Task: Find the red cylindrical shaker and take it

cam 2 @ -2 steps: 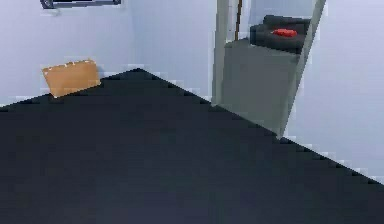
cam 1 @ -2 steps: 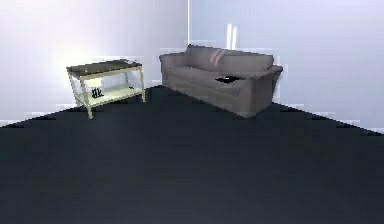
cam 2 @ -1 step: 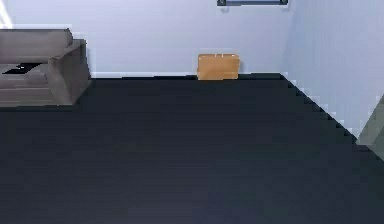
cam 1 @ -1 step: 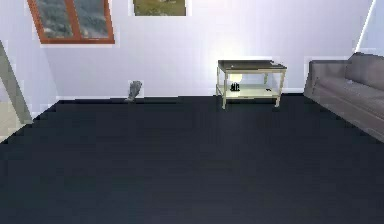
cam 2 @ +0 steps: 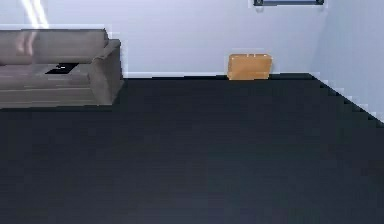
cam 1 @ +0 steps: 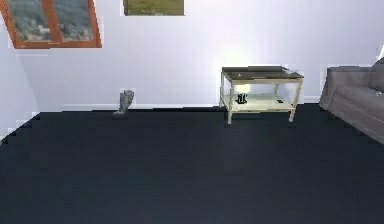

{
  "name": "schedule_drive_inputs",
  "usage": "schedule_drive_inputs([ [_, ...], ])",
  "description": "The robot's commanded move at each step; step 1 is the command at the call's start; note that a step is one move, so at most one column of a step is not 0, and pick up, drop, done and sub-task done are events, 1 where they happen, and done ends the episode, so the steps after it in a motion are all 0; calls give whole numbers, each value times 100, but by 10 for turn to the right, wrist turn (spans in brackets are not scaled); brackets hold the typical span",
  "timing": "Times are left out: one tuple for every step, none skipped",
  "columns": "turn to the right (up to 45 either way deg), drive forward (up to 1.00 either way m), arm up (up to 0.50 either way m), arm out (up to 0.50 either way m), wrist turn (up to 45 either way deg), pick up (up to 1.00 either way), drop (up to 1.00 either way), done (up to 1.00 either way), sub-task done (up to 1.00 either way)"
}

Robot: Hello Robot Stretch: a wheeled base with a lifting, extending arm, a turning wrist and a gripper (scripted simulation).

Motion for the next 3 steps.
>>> schedule_drive_inputs([
  [-120, 0, 0, 0, 0, 0, 0, 0, 0],
  [0, 5, 0, 0, 0, 0, 0, 0, 0],
  [-360, 0, 0, 0, 0, 0, 0, 0, 0],
])
